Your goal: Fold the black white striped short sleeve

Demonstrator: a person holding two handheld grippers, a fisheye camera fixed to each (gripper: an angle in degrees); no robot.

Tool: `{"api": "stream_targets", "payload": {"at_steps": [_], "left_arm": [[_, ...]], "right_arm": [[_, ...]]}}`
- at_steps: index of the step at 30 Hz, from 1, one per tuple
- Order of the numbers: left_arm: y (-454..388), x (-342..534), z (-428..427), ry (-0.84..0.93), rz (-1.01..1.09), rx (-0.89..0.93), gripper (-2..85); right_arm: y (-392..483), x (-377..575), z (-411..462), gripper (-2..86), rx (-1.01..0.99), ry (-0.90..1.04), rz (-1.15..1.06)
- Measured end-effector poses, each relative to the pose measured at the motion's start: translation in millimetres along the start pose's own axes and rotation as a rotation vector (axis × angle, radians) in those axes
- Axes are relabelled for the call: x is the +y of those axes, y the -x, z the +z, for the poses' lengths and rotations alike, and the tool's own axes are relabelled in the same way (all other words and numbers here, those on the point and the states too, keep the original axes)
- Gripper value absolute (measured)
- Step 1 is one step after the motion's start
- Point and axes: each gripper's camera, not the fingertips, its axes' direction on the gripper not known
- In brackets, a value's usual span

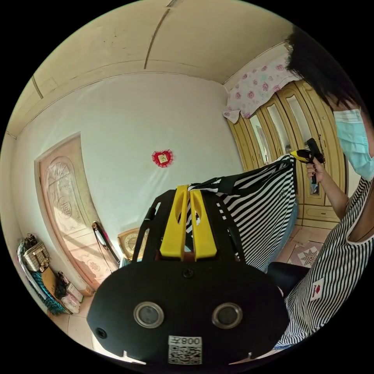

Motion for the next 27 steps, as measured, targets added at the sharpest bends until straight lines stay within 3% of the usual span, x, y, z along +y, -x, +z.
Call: {"api": "stream_targets", "payload": {"at_steps": [7, 14, 20, 27], "left_arm": [[2, 22, -71, -0.025, 0.006, -0.07, 0.3], [16, 39, -72, -0.044, 0.012, -0.124, 0.3], [45, 59, -14, 0.0, 0.024, -0.157, 0.3], [116, 105, 147, 0.134, -0.037, -0.124, 0.3]], "right_arm": [[59, 30, 9, 0.0, 0.001, -0.023, -0.078], [91, 56, 50, 0.0, 0.052, -0.03, -0.114], [75, 64, 117, 0.0, 0.095, -0.041, -0.113], [-34, 62, 275, 0.0, 0.198, 0.095, -0.032]]}}
